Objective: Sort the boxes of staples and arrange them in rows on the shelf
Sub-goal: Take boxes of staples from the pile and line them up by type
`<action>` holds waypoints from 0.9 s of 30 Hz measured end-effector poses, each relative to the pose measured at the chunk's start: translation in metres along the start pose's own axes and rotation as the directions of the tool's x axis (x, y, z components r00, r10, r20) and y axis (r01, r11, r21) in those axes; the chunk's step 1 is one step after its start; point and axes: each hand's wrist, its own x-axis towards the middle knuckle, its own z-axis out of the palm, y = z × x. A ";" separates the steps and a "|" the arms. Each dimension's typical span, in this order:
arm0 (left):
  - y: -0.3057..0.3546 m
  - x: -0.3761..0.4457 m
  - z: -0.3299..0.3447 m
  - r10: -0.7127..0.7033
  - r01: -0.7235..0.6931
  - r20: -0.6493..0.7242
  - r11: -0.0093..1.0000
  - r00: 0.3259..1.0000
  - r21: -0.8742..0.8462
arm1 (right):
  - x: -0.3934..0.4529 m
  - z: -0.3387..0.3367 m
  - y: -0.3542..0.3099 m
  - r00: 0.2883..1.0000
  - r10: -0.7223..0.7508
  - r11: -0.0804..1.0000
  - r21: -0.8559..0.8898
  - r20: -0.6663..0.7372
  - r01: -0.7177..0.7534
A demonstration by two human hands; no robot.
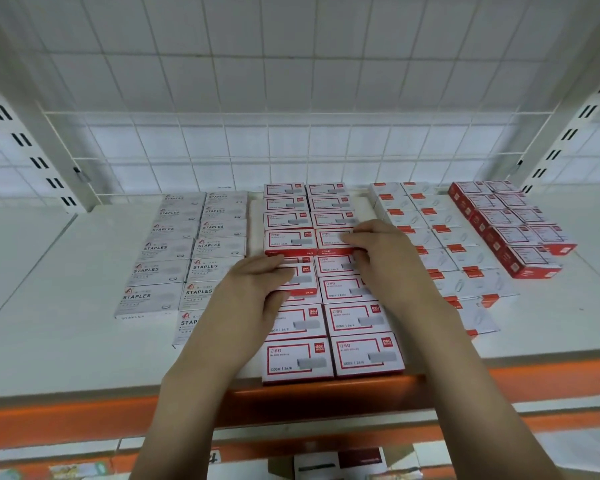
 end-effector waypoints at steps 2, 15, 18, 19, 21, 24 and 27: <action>0.001 0.002 0.000 0.013 -0.013 -0.007 1.000 1.000 0.003 | 0.000 0.001 0.000 1.000 -0.003 1.000 0.011 -0.010 0.003; -0.002 0.009 0.003 0.018 -0.023 0.063 0.997 0.998 0.078 | -0.008 -0.001 -0.007 1.000 -0.003 1.000 -0.006 -0.013 0.003; -0.001 0.013 0.004 0.037 -0.042 0.057 0.995 0.998 0.095 | -0.016 0.000 -0.007 0.998 -0.012 1.000 -0.008 -0.065 0.012; -0.001 0.014 0.004 0.040 -0.046 0.056 0.994 0.998 0.101 | -0.018 0.001 -0.007 0.997 -0.013 1.000 -0.005 -0.078 0.013; -0.001 0.016 0.005 0.033 -0.040 0.058 0.993 0.998 0.111 | -0.023 0.003 -0.005 0.995 -0.013 1.000 -0.020 -0.098 0.011; -0.001 0.019 0.005 0.005 -0.013 0.079 0.994 0.997 0.110 | -0.029 0.002 0.000 0.990 -0.013 1.000 -0.011 -0.142 0.011; 0.002 0.022 0.002 -0.038 0.026 0.109 0.994 0.993 0.110 | -0.036 -0.002 0.005 0.987 -0.034 0.999 -0.024 -0.160 0.031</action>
